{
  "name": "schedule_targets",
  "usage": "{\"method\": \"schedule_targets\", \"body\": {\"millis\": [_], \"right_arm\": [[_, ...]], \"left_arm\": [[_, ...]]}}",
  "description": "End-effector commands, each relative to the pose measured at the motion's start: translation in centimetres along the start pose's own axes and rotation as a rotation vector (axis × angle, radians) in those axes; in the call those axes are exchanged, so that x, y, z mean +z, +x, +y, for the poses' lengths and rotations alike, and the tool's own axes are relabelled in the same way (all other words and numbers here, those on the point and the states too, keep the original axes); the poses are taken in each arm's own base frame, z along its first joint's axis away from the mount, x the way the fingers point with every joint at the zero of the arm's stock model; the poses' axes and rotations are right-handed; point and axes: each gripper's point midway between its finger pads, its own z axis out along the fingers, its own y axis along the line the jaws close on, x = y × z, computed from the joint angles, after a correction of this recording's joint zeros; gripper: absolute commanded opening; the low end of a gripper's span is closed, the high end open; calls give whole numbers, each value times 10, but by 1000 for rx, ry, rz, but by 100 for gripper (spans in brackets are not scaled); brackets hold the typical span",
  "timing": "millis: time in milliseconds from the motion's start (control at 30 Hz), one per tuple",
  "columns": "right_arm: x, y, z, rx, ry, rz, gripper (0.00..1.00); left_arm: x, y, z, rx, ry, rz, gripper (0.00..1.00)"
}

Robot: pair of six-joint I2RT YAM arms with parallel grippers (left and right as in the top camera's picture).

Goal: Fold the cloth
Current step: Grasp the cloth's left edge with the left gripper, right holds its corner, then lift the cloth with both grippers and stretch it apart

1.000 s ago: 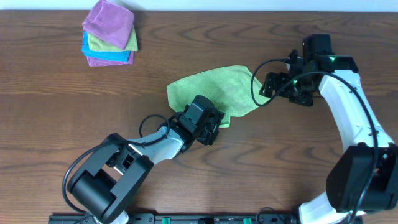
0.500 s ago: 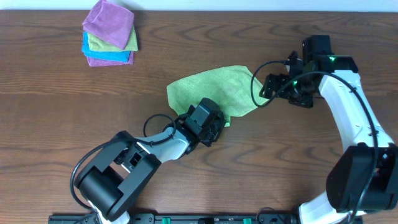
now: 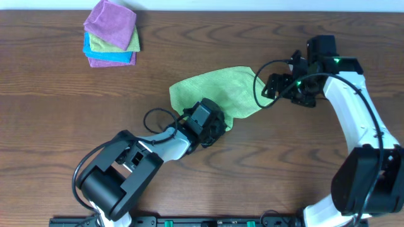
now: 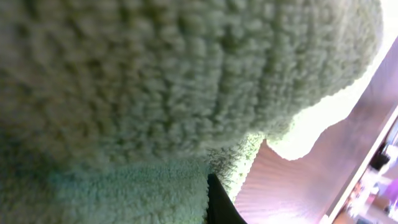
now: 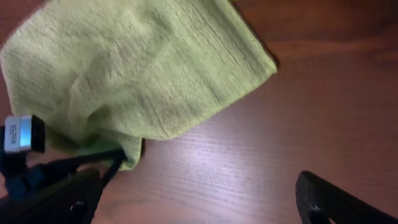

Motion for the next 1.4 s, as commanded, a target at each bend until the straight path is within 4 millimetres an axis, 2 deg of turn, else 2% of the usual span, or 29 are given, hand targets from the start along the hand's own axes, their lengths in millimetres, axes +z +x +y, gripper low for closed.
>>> {"method": "schedule_targets", "body": {"millis": [0,233,500,733,933,1133,1233,1367], "right_arm": [[12,7,-5,-9,-16,0,99],[47,6,-18,29,-36,-79,99],[69,-8,-23,78,-52,-133,96],[97,-1,-29,118,-66,-75,96],[107,5,-31,129,-61,-45,94],[110,0,-22,100,-72,-66,89],[117,-2,-19,104,-78,-73,89],[131,4,-22,123,-73,-41,87]], "left_arm": [[-3,2,11,97,-7,71,6],[-26,-16,3,114,14,54,6],[-33,-9,7,119,-6,89,6],[-34,-7,12,115,-26,99,6],[-35,-7,12,125,-18,112,6],[-38,-14,11,119,-4,122,6],[-40,-17,11,113,5,127,6],[-41,-21,11,104,10,128,6]]}}
